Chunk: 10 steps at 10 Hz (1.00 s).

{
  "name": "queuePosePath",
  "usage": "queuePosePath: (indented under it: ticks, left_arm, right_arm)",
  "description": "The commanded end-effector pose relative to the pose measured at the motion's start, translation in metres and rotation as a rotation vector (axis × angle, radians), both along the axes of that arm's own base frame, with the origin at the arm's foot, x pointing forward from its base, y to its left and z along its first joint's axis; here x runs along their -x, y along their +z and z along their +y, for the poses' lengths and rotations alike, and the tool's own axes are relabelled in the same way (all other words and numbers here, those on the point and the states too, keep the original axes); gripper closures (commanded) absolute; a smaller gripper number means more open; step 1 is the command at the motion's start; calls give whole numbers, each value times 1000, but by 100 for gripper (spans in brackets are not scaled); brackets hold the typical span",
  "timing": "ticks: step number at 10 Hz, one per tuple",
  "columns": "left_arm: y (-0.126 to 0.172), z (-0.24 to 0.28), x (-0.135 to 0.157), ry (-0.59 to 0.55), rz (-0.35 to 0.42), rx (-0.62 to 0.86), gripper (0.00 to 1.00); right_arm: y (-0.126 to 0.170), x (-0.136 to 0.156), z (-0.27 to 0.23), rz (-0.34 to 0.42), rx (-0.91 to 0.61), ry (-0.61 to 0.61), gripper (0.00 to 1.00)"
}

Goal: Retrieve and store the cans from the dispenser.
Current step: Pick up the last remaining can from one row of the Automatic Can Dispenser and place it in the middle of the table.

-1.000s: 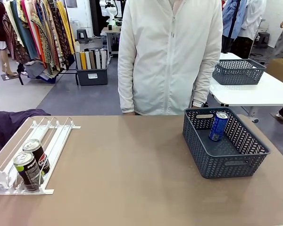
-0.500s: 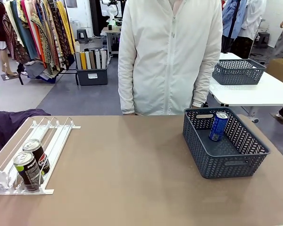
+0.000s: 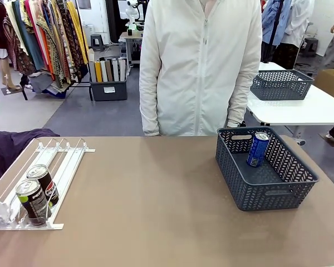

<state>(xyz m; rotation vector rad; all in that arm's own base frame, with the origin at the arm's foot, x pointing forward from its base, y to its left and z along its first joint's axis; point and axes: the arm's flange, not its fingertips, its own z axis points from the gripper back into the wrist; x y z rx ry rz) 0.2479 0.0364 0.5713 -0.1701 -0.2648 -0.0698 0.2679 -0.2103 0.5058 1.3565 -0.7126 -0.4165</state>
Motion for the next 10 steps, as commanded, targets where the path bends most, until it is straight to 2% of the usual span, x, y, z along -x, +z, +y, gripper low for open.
queuePosePath:
  ticks: [1, 3, 4, 6, 7, 8, 10]
  left_arm:
    - [27, -85, -44, -82, -59, -34, 100]
    - [21, -190, -82, -272, -39, -113, 100]
    - [5, -240, -94, -383, 6, -132, 100]
    - [-49, -340, -90, -525, 59, -162, 100]
    - [-77, -375, -83, -553, 68, -182, 100]
    - [-101, -402, -78, -568, 59, -204, 100]
    - [-144, -443, -68, -641, 145, -261, 100]
  right_arm:
    - [3, -3, 1, -29, -13, -9, 0]
    - [3, -3, 1, -29, -13, -9, 0]
    - [3, -3, 1, -29, -13, -9, 0]
    - [3, -3, 1, -29, -13, -9, 0]
    - [3, -3, 1, -29, -13, -9, 0]
    - [3, -3, 1, -29, -13, -9, 0]
    - [3, -3, 1, -29, -13, -9, 0]
